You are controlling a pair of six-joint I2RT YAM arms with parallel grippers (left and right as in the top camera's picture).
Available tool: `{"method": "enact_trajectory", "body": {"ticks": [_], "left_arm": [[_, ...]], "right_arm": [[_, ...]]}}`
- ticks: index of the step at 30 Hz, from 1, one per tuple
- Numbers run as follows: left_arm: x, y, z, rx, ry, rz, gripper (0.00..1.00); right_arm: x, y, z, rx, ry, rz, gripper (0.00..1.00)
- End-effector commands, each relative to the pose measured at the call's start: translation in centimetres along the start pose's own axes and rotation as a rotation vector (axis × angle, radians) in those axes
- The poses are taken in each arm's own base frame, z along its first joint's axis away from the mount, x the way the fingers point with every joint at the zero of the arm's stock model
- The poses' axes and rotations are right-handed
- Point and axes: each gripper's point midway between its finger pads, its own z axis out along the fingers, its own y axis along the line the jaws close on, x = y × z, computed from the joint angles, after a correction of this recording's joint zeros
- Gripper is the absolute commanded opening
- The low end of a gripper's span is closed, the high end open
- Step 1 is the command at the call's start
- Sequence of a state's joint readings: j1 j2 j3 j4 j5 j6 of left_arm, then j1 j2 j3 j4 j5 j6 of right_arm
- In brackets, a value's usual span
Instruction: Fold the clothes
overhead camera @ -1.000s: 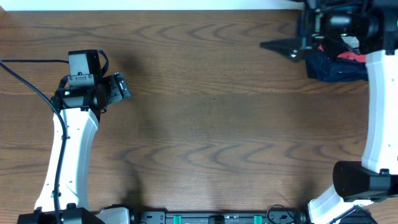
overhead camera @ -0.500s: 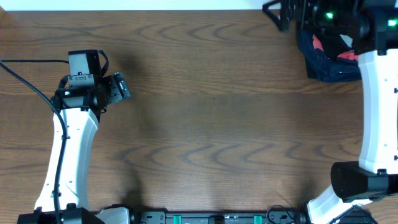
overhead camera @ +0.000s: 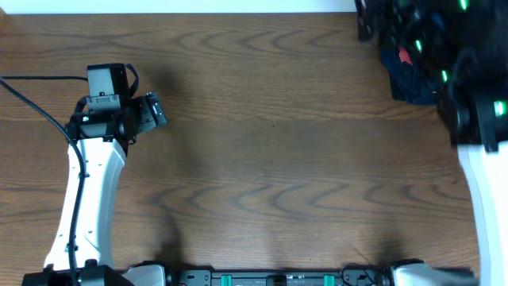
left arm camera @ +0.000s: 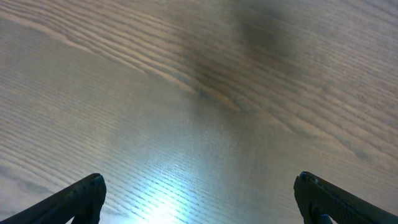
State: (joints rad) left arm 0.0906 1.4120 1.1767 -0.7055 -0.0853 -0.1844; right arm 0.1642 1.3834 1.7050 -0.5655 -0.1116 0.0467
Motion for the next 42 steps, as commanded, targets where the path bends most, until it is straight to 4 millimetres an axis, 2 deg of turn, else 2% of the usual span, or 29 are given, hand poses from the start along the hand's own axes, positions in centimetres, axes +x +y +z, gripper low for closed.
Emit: {"method": "enact_trajectory", "body": {"ticks": [1, 5, 13, 23, 30, 36, 39, 42], "left_arm": [[-0.4, 0.1, -0.1, -0.002, -0.006, -0.017, 0.98], [-0.4, 0.1, -0.1, -0.002, -0.006, -0.017, 0.98], [-0.4, 0.1, -0.1, -0.001, -0.006, -0.017, 0.98], [-0.4, 0.1, -0.1, -0.002, -0.006, -0.017, 0.98], [-0.4, 0.1, -0.1, -0.002, -0.006, -0.017, 0.98], [-0.4, 0.1, -0.1, -0.002, -0.006, -0.017, 0.98], [-0.4, 0.1, -0.1, -0.002, -0.006, -0.017, 0.98], [-0.4, 0.1, -0.1, -0.001, -0.006, -0.017, 0.98]], "right_arm": [[4.6, -2.3, -0.7, 0.066, 0.023, -0.039, 0.99], [9.5, -3.5, -2.7, 0.101, -0.013, -0.035, 0.99], [19.9, -4.5, -6.2, 0.149, -0.035, -0.042, 0.99], [27.5, -4.4, -8.6, 0.163, -0.219, -0.065, 0.99], [29.6, -4.2, -9.7, 0.167, -0.262, -0.071, 0.99], [31.8, -4.4, -9.9, 0.174, -0.184, -0.06, 0.99], [33.6, -4.4, -9.9, 0.174, -0.116, -0.051, 0.99], [32.7, -4.4, -10.3, 0.178, -0.158, -0.056, 0.99]]}}
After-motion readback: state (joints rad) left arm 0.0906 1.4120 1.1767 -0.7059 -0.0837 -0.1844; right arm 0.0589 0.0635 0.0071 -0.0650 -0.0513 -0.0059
